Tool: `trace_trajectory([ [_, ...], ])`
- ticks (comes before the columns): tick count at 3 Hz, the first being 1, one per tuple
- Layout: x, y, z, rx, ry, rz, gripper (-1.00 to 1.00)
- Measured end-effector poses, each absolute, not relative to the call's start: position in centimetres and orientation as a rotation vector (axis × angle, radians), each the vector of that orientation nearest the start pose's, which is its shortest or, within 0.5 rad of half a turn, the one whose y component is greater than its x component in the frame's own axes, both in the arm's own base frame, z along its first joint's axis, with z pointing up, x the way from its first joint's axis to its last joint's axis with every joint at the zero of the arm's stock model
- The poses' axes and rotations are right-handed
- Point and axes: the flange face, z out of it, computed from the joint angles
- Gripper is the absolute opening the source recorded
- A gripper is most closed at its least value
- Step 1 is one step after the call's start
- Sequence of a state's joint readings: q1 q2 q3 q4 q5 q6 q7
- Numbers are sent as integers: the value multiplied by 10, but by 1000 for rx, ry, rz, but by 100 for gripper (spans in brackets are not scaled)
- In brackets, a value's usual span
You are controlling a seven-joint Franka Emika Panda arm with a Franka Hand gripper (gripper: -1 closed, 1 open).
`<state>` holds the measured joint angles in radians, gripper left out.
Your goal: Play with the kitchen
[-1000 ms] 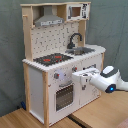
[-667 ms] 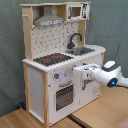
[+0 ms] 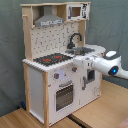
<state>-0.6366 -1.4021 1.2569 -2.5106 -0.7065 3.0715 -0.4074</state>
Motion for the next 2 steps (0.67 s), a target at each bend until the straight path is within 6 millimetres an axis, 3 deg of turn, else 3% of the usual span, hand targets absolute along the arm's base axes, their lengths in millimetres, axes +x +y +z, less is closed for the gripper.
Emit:
trace_trajectory([
  [2, 322, 353, 483, 636, 1378, 571, 100],
])
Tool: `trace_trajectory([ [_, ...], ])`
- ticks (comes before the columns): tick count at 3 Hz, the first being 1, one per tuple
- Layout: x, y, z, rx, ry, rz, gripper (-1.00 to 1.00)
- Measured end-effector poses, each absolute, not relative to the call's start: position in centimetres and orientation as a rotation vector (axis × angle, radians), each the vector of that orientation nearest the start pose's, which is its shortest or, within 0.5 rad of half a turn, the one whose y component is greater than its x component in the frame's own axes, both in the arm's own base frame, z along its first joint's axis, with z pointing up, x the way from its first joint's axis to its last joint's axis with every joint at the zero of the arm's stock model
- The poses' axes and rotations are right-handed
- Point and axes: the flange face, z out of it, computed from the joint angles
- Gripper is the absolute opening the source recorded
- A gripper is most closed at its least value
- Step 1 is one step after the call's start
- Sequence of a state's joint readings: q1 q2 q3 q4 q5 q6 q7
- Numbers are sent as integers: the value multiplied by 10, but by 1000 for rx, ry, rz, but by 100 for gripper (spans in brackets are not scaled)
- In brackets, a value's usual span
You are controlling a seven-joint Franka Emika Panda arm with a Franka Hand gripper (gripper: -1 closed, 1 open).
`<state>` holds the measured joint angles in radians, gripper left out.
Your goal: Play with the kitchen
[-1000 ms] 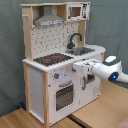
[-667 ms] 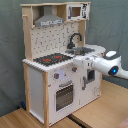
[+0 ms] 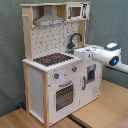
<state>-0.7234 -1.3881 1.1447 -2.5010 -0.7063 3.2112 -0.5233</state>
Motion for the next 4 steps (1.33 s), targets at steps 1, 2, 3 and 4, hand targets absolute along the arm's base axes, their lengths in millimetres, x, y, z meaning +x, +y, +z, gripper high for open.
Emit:
trace_trajectory([
  [1, 331, 344, 508, 600, 1385, 572, 100],
  [2, 339, 342, 536, 565, 1387, 576, 100],
  [3, 344, 348, 565, 532, 1377, 580, 100],
  [4, 352, 350, 596, 503, 1370, 584, 100],
])
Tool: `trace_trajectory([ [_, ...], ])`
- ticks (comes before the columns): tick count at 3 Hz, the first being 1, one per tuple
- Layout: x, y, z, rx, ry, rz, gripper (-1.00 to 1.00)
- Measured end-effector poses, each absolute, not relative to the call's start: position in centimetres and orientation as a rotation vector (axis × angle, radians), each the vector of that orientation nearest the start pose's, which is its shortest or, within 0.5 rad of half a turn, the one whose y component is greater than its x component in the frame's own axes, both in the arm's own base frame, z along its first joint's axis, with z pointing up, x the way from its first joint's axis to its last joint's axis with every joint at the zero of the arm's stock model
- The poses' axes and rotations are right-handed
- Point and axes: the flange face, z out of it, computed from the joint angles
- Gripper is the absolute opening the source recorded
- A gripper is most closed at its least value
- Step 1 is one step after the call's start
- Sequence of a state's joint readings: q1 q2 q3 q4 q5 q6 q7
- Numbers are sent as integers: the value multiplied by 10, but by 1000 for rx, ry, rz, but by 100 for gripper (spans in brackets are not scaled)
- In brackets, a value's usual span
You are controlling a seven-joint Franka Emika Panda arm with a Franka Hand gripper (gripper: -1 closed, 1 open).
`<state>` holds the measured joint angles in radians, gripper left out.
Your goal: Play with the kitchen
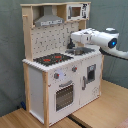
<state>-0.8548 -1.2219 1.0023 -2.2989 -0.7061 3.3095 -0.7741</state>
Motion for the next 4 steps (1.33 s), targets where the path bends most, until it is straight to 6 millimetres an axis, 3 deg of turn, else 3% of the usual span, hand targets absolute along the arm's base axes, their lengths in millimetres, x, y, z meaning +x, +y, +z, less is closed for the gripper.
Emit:
trace_trajectory([
  [1, 366, 350, 615, 496, 1378, 589, 100],
  [2, 391, 332, 628, 536, 1388, 602, 100],
  [3, 420, 298, 638, 599, 1387, 594, 100],
  [4, 436, 290, 663, 603, 1356, 606, 100],
])
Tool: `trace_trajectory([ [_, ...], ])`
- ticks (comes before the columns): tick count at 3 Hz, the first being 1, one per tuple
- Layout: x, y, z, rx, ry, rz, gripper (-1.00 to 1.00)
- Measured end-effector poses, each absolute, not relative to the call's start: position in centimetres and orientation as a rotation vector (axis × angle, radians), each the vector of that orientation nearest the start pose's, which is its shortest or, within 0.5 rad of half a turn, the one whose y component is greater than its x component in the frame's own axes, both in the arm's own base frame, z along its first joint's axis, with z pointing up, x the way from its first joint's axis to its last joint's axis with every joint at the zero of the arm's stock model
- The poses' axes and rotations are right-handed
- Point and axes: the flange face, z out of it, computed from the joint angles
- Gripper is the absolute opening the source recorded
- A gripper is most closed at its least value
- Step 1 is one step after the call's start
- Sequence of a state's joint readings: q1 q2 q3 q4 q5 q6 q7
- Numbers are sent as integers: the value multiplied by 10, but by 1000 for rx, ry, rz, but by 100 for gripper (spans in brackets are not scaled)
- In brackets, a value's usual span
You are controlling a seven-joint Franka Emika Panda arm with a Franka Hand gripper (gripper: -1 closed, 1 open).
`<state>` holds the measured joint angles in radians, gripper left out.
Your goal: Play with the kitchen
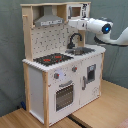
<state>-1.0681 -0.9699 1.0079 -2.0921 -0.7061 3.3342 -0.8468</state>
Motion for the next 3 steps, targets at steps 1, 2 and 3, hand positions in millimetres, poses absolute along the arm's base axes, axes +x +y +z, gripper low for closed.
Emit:
trace_trajectory([
  [1, 457, 281, 673, 600, 1346, 574, 100],
  [2, 479, 277, 670, 599, 1353, 545, 100],
  [3, 492, 269, 686, 639, 1345, 569, 100],
])
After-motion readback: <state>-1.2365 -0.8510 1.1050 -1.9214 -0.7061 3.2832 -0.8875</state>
